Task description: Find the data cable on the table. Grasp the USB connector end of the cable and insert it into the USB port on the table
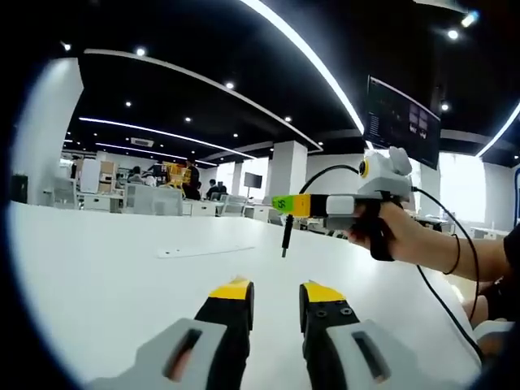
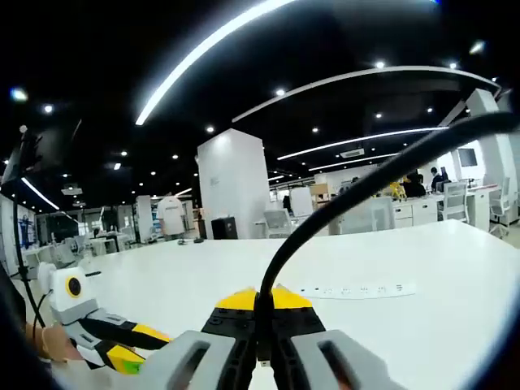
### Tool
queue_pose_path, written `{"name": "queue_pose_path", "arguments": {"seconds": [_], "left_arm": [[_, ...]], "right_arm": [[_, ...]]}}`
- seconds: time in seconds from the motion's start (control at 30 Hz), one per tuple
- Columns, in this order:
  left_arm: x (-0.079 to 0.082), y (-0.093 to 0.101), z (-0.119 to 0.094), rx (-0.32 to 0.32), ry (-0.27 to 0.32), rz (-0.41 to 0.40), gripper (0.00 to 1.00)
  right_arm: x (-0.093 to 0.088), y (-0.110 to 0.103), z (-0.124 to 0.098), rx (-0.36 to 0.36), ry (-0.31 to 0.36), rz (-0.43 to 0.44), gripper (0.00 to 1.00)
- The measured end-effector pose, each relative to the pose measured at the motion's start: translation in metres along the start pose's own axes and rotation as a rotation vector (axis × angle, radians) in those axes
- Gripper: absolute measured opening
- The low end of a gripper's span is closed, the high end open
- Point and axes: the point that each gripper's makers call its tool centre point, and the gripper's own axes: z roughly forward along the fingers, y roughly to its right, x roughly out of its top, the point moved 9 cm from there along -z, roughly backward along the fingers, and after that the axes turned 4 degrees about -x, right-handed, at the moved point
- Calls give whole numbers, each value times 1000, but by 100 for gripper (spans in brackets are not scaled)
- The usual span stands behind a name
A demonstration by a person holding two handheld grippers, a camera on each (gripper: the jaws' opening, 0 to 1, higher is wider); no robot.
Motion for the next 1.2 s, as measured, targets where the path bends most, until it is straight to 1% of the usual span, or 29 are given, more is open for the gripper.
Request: {"name": "queue_pose_path", "arguments": {"seconds": [0.07,0.1,0.17,0.23,0.37,0.4,0.5,0.7,0.73,0.77,0.83,0.9,0.97,1.03,1.1,1.13,1.2], "left_arm": [[-1,-1,1,8,-12,7,23],[-4,-2,2,13,-28,5,23],[-6,-4,6,14,-40,-13,24],[-7,-5,12,15,-54,-12,25],[-4,-9,21,24,-56,1,27],[-3,-11,23,26,-55,1,27],[-2,-15,32,28,-55,2,27],[-3,-24,55,15,-93,30,28],[-4,-24,56,12,-94,29,28],[-4,-27,63,-8,-88,9,29],[-4,-30,70,-17,-83,-2,29],[-4,-31,75,-20,-77,7,29],[-8,-34,85,-23,-80,31,30],[-10,-37,94,-30,-76,34,30],[-12,-39,100,-41,-77,16,30],[-15,-41,106,-52,-72,-10,30],[-18,-47,115,-53,-68,-22,31]], "right_arm": [[1,5,3,-18,1,-2,5],[1,9,5,-29,0,-2,5],[4,19,12,-50,-1,-12,5],[4,27,15,-72,-4,-27,5],[9,48,23,-103,-3,-19,5],[9,50,24,-109,-2,-21,5],[10,63,29,-134,-5,-28,5],[11,87,40,-179,-4,-4,5],[11,88,40,-181,-4,-2,5],[9,94,44,-191,-4,7,5],[9,101,49,-201,-7,0,5],[8,108,53,-212,-11,-4,5],[7,114,57,-220,-17,0,5],[7,122,62,-231,-20,1,5],[7,128,67,-244,-27,-8,5],[4,132,72,-253,-31,-16,5],[4,139,79,-259,-39,-14,5]]}}
